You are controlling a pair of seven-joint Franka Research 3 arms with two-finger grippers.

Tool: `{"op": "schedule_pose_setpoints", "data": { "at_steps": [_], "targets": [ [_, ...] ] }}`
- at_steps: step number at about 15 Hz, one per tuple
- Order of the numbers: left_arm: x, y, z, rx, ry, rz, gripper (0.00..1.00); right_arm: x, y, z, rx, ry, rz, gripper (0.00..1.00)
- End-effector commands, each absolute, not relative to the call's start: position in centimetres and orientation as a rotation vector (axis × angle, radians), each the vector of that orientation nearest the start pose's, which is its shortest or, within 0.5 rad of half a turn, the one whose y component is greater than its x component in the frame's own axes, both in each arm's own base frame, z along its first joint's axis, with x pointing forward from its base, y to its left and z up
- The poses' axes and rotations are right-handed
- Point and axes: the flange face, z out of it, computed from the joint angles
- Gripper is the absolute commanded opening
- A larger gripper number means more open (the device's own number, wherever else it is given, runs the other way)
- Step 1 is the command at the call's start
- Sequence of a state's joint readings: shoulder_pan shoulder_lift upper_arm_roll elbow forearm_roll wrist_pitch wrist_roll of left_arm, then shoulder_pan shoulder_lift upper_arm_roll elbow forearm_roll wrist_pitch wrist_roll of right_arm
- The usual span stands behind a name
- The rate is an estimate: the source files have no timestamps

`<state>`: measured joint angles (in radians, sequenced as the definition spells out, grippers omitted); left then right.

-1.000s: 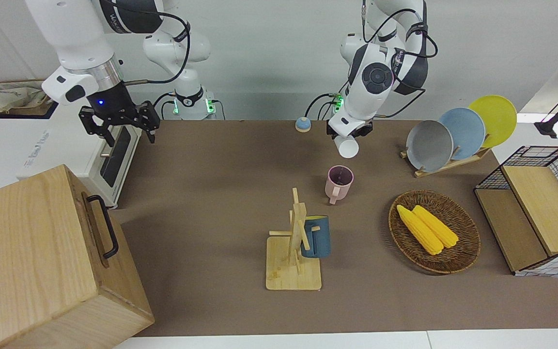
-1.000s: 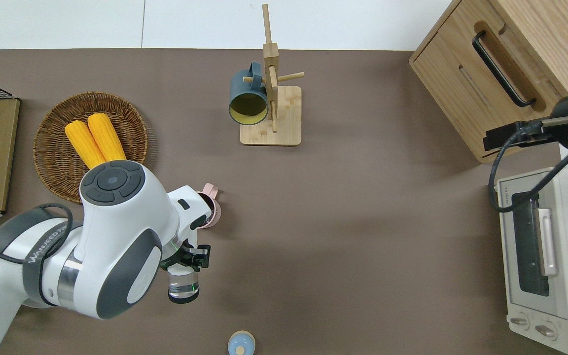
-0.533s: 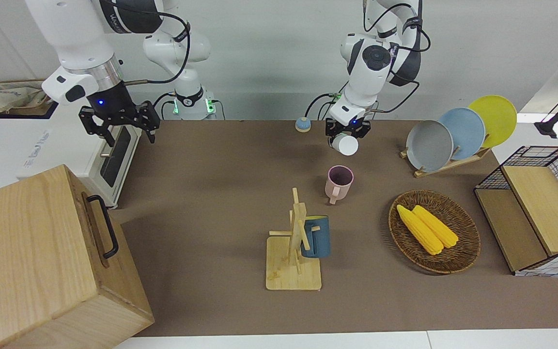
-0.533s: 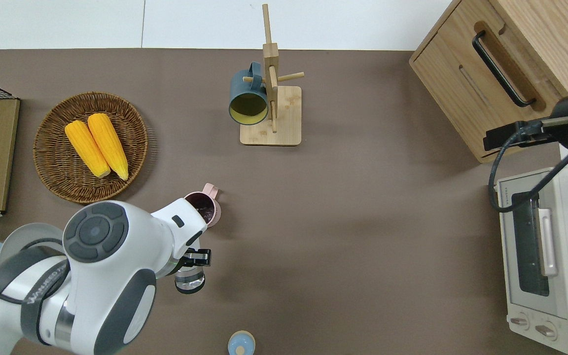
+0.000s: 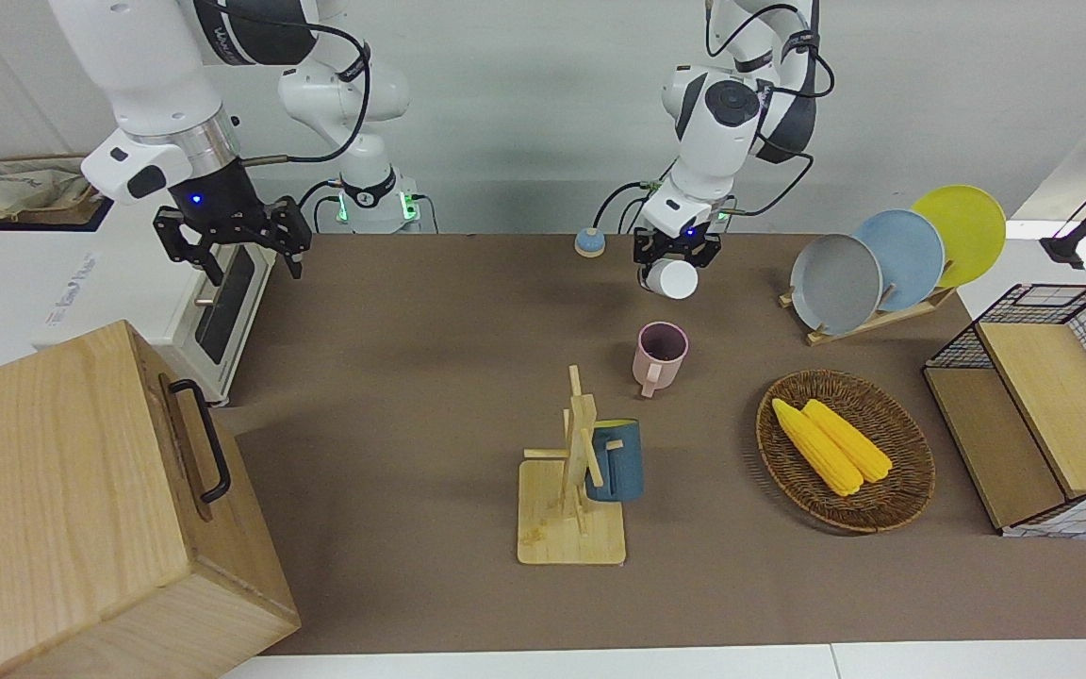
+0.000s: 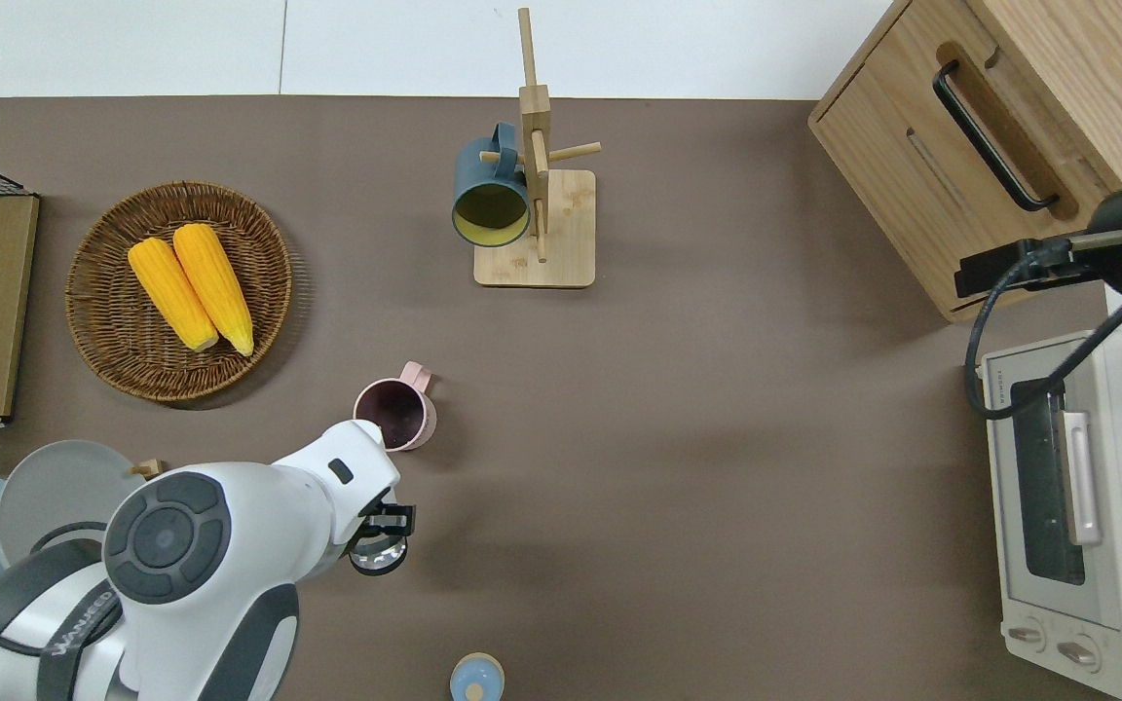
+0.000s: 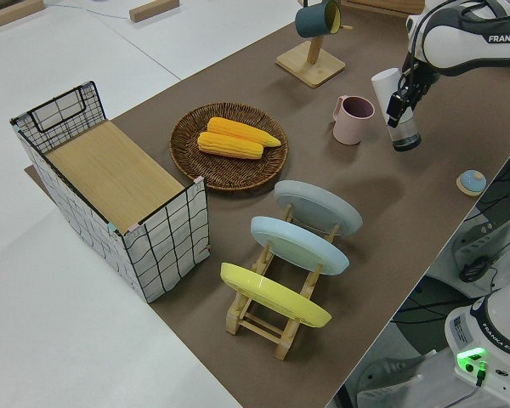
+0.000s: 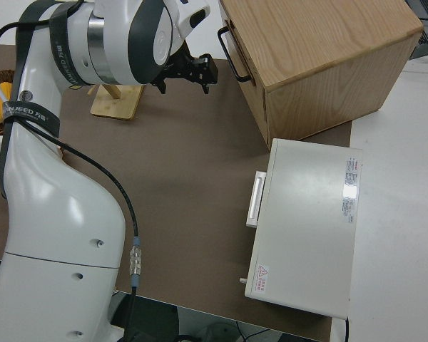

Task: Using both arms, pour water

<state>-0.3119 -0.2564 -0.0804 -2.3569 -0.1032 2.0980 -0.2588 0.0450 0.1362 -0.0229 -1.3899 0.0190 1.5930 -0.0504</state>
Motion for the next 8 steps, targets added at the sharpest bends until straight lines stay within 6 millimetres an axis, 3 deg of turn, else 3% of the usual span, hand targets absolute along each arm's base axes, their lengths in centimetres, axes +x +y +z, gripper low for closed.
{"op": "schedule_pose_setpoints", "data": {
  "at_steps": [1, 5, 8],
  "targets": [
    [43.6, -13.5, 45.7, -3.19, -0.008, -0.138, 0.0, 59.5, 1.4, 63.6, -3.116, -0.134, -0.121, 0.994],
    [46.1, -8.2, 48.0, -3.141, -0.145, -0.312, 0.0, 59.5, 1.4, 63.6, -3.116, -0.134, -0.121, 0.994],
    [48.2, -4.9, 51.1, -3.101, -0.236, -0.468, 0.0, 59.5, 1.4, 63.6, -3.116, -0.134, -0.121, 0.994]
  ]
}}
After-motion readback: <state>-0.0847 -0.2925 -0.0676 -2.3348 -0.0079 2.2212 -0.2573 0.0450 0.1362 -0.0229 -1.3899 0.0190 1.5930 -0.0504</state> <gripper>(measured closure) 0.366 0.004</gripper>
